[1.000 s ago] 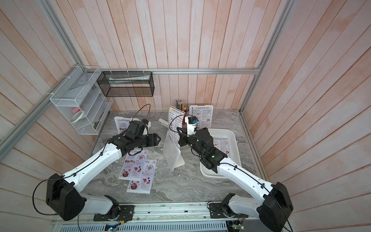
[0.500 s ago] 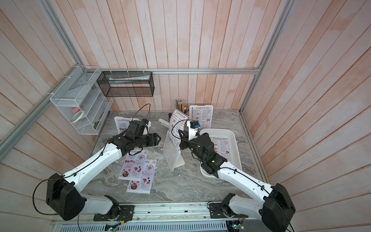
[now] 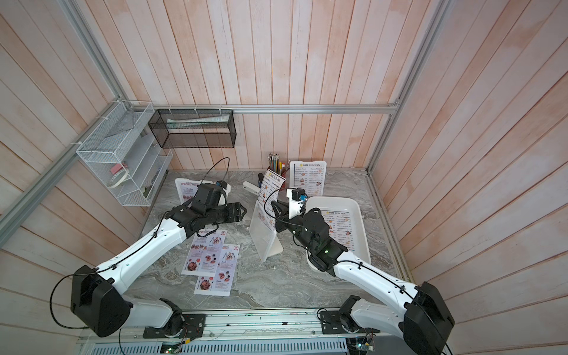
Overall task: Replace the menus in the menu holders
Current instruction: Insert the menu into the menu holder.
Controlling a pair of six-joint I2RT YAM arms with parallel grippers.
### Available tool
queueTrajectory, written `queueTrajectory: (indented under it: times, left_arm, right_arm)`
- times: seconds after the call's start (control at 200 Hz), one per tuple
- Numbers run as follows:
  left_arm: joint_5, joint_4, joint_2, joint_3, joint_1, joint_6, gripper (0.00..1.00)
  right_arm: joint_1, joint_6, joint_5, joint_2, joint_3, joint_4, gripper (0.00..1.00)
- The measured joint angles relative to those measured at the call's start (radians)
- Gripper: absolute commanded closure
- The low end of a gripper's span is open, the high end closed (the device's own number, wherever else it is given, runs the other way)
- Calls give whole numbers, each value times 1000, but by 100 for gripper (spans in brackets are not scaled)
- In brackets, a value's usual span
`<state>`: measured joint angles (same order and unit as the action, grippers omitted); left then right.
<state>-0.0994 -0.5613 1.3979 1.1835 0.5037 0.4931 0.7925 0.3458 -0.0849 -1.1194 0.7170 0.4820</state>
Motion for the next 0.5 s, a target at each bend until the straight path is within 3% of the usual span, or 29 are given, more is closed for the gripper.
queueTrajectory:
  times: [0.15, 0.5]
  left_arm:
    - [0, 0, 0, 0, -6, 0, 26]
    - [0, 0, 0, 0, -7, 0, 26]
  right_arm:
    - [8, 3, -4, 0, -1, 5, 97]
    - [13, 14, -34, 1, -62, 87, 98]
